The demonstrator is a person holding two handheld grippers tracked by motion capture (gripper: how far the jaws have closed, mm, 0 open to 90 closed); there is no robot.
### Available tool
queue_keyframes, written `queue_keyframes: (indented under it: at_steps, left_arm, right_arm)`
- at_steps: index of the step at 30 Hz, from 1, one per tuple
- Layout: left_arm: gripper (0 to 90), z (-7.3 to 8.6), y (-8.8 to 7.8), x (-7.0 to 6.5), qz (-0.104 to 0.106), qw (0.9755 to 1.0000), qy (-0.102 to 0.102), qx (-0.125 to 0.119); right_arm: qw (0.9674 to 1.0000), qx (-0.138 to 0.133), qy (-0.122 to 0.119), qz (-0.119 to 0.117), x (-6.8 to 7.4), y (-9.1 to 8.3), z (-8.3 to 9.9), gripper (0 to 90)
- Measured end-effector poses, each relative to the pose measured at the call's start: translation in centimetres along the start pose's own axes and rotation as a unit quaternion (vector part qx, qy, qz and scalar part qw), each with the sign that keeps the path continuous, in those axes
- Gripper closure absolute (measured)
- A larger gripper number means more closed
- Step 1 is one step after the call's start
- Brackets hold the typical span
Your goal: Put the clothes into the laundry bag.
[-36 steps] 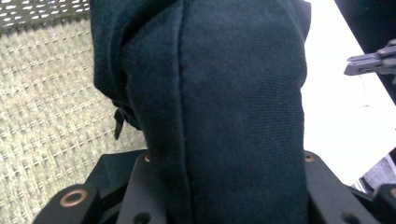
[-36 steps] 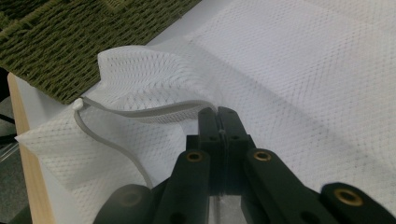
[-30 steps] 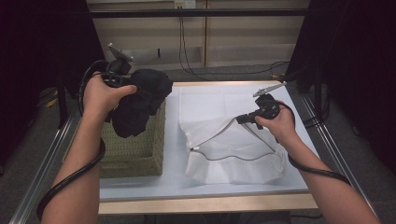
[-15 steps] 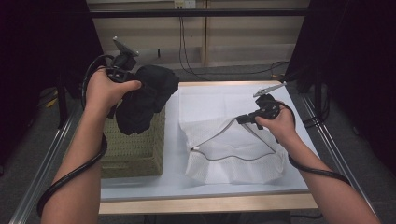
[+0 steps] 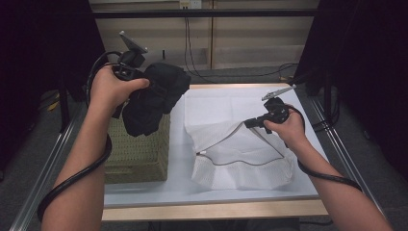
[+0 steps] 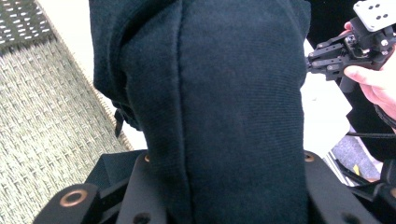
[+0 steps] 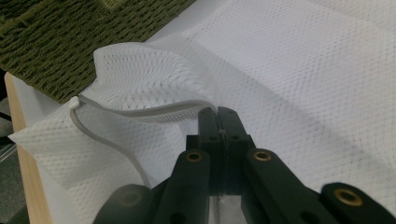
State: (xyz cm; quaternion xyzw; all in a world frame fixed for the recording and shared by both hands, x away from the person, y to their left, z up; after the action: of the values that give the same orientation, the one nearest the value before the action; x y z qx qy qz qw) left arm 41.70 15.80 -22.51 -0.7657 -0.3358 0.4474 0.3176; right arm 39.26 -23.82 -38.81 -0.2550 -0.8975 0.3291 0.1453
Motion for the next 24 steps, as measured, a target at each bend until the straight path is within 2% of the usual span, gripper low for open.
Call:
queue_keyframes:
  at_steps: [1,2,9,17,19,20,21,22,24]
  left_arm:
    - [65.5,0.0,0.0,0.0,0.000,1.0000,0.000,0.000]
    - [65.4,-0.1,0.0,-0.3,0.006,0.9999,0.010,0.010]
    - [65.4,0.1,0.7,-1.0,0.021,0.9994,0.020,0.021]
    - [65.4,0.4,1.7,-2.7,0.035,0.9979,0.042,0.034]
    - [65.4,0.5,1.8,-3.0,0.038,0.9978,0.044,0.032]
    - [65.4,0.6,2.1,-3.4,0.042,0.9986,0.024,0.019]
    - [65.4,0.6,2.1,-3.4,0.042,0.9986,0.024,0.019]
    - [65.4,0.7,2.2,-3.4,0.040,0.9974,0.048,0.036]
    - [65.4,0.8,2.3,-3.6,0.041,0.9969,0.054,0.041]
  right_arm:
    - [1.0000,0.000,0.000,0.000,0.0,0.0,0.0,90.0]
    - [1.0000,0.000,0.000,0.000,0.0,0.0,0.0,90.0]
    - [1.0000,0.001,0.000,0.000,0.0,0.0,0.0,90.0]
    - [1.0000,0.000,0.001,-0.001,-0.1,0.3,0.1,90.0]
    - [1.0000,0.002,0.003,0.002,-0.1,0.3,0.1,90.0]
    - [1.0000,0.002,0.003,0.001,-0.1,0.3,0.1,90.0]
    - [1.0000,0.002,0.004,0.001,-0.1,0.3,0.1,90.0]
    - [1.0000,0.002,0.004,0.001,-0.1,0.3,0.0,90.0]
    - [1.0000,0.001,0.004,0.000,-0.1,0.3,0.0,90.0]
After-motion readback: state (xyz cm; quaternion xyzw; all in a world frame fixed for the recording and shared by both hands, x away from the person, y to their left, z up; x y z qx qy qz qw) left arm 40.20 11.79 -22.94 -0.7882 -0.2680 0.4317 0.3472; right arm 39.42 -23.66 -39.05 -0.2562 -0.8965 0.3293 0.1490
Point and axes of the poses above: each handheld gripper's, and its own axes: y roughly forward along the jaws, z roughly out of its underside, x roughly to its left, the point moved 1 cm from there along y, roughly forward along the jaws, and after that the axes turned 14 degrees about -y, right-handed, at the moved point
